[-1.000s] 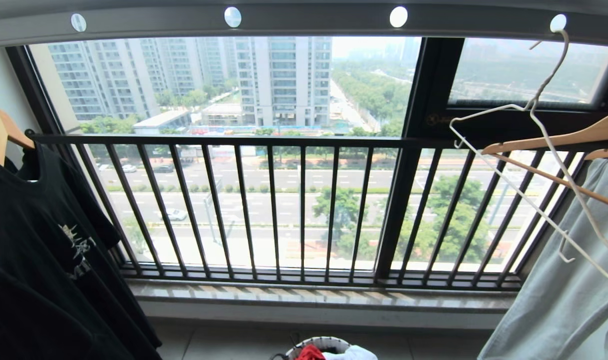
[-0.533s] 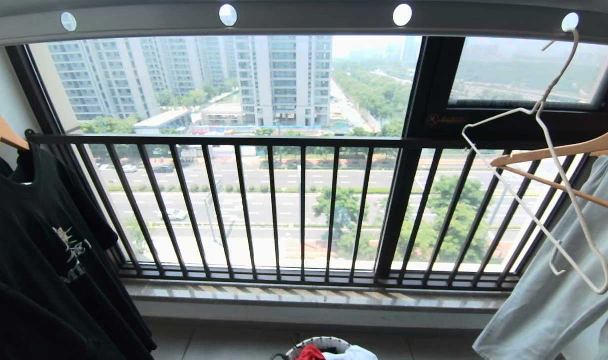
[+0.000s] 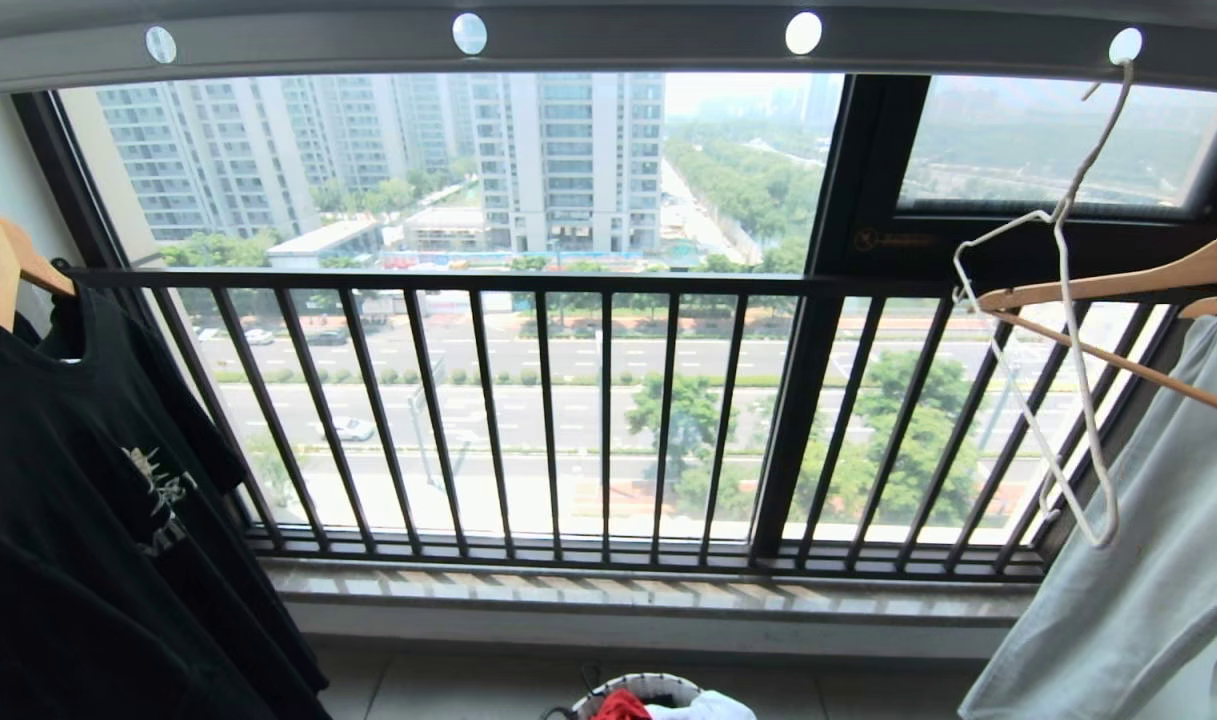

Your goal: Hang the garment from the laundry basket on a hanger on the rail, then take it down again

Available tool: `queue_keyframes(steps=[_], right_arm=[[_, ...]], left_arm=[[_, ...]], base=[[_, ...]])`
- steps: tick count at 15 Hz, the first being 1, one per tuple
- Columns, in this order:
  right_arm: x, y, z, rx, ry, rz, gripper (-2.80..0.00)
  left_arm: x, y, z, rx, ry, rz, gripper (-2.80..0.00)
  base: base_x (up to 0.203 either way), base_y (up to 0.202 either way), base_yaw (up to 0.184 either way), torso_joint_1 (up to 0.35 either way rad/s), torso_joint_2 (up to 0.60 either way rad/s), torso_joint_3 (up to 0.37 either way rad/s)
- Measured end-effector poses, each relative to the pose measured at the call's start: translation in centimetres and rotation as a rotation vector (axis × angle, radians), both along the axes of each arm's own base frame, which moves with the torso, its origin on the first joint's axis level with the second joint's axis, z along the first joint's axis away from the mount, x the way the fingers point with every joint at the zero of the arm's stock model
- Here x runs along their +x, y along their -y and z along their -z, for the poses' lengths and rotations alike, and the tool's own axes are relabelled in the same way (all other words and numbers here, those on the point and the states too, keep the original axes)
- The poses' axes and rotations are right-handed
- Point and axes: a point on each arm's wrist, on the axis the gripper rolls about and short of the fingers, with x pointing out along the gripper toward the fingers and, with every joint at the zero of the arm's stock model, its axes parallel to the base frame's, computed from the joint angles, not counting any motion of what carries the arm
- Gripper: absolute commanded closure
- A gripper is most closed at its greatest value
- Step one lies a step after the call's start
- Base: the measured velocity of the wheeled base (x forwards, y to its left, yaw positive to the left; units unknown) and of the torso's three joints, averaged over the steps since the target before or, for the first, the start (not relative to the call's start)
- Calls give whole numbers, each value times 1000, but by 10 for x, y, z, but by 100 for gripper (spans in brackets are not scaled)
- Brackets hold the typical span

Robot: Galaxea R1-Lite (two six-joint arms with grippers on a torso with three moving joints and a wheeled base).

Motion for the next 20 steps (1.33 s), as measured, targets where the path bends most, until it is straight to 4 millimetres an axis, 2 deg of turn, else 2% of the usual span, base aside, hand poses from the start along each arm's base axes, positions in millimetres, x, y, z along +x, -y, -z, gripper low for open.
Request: queue_keyframes(steps=[4, 8, 20], right_arm=[[0, 0, 7, 2, -64, -20, 0], [0, 0, 6, 73, -66, -19, 0], [0, 0, 6, 83, -67, -19, 0]], left_arm=[[0, 0, 0, -11, -1, 2, 0], [0, 0, -1, -39, 5, 1, 0], [0, 0, -1, -81, 9, -5, 0]], base=[[0, 0, 0, 0, 0, 0], [0, 0, 0, 0, 0, 0], [0, 0, 0, 0, 0, 0]])
